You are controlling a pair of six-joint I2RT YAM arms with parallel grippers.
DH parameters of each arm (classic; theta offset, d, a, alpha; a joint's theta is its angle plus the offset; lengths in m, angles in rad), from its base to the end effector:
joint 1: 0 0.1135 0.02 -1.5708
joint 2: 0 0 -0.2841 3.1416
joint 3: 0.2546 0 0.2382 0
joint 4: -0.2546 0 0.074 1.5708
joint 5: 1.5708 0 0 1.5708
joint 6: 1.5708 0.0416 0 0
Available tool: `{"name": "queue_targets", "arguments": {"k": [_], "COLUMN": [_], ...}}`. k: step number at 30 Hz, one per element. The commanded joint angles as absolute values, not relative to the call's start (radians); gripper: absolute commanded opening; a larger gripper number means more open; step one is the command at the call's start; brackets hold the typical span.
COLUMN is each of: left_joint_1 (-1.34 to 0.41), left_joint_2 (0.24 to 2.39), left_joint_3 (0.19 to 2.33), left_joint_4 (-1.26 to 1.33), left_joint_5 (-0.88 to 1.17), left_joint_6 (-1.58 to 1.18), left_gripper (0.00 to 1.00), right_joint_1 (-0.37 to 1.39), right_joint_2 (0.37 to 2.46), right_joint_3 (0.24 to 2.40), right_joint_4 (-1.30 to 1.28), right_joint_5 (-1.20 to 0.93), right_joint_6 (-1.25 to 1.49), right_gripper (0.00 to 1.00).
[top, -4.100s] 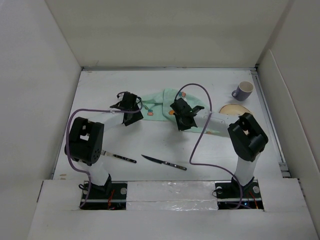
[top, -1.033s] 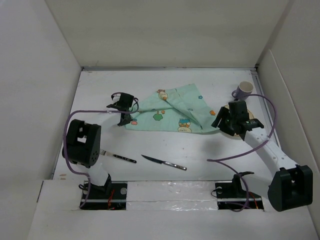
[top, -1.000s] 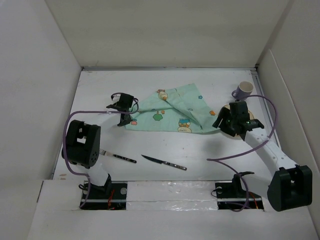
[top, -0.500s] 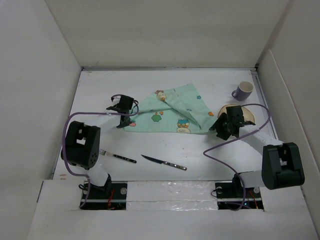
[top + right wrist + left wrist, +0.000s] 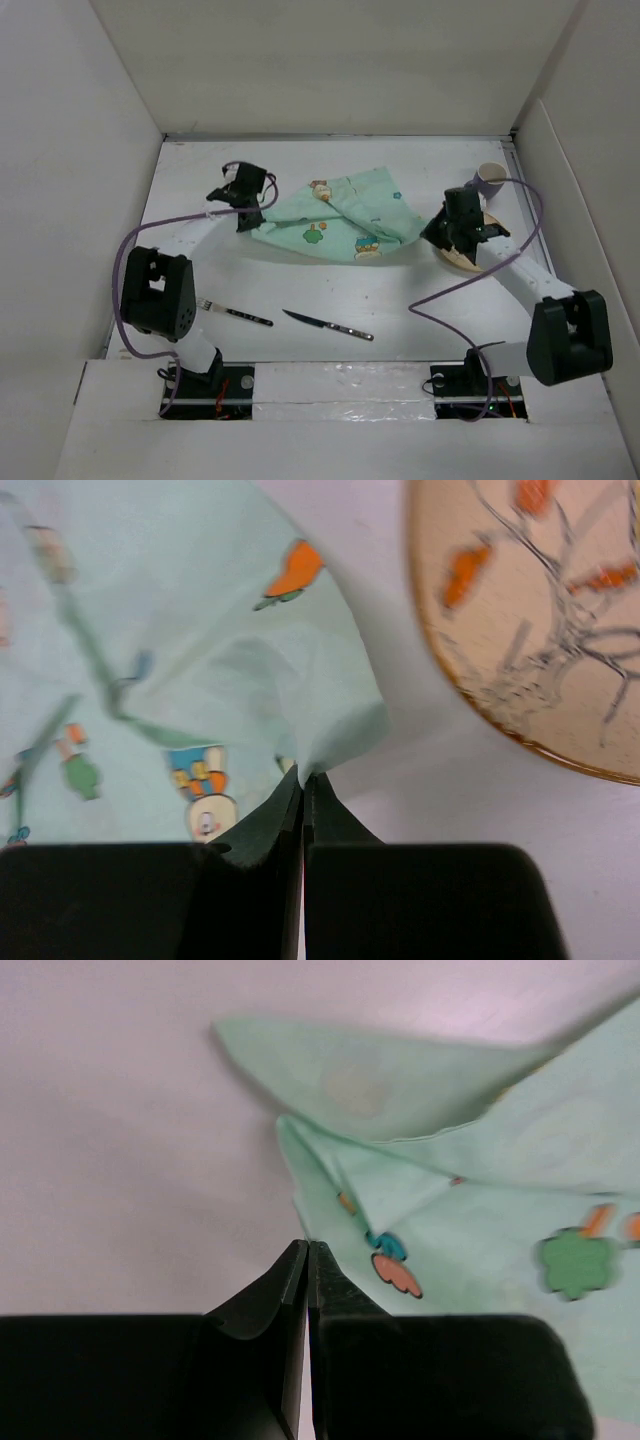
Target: Set the dinner table for one person
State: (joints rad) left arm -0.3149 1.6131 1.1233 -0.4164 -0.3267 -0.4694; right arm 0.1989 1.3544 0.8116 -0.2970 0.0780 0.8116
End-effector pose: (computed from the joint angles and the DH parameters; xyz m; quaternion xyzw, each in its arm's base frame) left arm 0.3213 -0.0906 0.2526 -0.1249 0.9258 0.0190 0.3562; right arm 0.2599 0.0491 0.2373 0.2947 0.8856 0.1410 0.3301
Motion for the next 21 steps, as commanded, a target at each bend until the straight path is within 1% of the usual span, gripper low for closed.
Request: {"name": "queue_targets", "arguments": {"k": [1,2,3,5,6,7,9,12,13,16,19,20,21], "left_joint_1": [-0.305,-0.305,-0.290,-0.281,-0.281,-0.281,-0.281,-0.281,-0.281,-0.281,-0.281,-0.281,-0.281], "left_joint_2": [1.459,1.425,1.410,1.379,1.373,1.373,1.370,1.347,1.330,1.347,1.362,1.376,1.376], "left_joint_3": [1.405,1.464,1.570,1.675,1.832,1.833,1.976,2.078,2.080,2.065,1.970,1.926,1.921], "left_joint_4": [-0.485,-0.506,-0.515,-0.550,-0.581,-0.598,-0.620,-0.631,-0.617,-0.611,-0.560,-0.526,-0.526], "left_joint_5": [-0.315,-0.308,-0.284,-0.282,-0.296,-0.296,-0.310,-0.346,-0.353,-0.347,-0.308,-0.302,-0.308], "left_joint_6": [-0.430,-0.425,-0.423,-0.423,-0.426,-0.426,-0.423,-0.426,-0.428,-0.422,-0.430,-0.430,-0.430], "left_gripper": [0.00,0.00,0.00,0.00,0.00,0.00,0.00,0.00,0.00,0.00,0.00,0.00,0.00], "right_joint_1": [0.256,0.267,0.276,0.287,0.320,0.321,0.344,0.367,0.376,0.351,0.315,0.280,0.279], "right_joint_2": [1.165,1.137,1.096,1.082,1.081,1.081,1.081,1.097,1.109,1.153,1.225,1.277,1.278], "right_joint_3": [1.047,1.095,1.206,1.329,1.495,1.497,1.633,1.753,1.816,1.891,1.885,1.821,1.821], "right_joint_4": [-0.392,-0.414,-0.475,-0.540,-0.622,-0.623,-0.675,-0.718,-0.724,-0.753,-0.733,-0.659,-0.658], "right_joint_5": [0.193,0.205,0.215,0.225,0.244,0.244,0.259,0.264,0.258,0.230,0.183,0.157,0.156], "right_joint_6": [0.677,0.661,0.643,0.595,0.557,0.557,0.529,0.502,0.496,0.473,0.456,0.453,0.453], "right_gripper": [0.00,0.00,0.00,0.00,0.00,0.00,0.00,0.00,0.00,0.00,0.00,0.00,0.00]}}
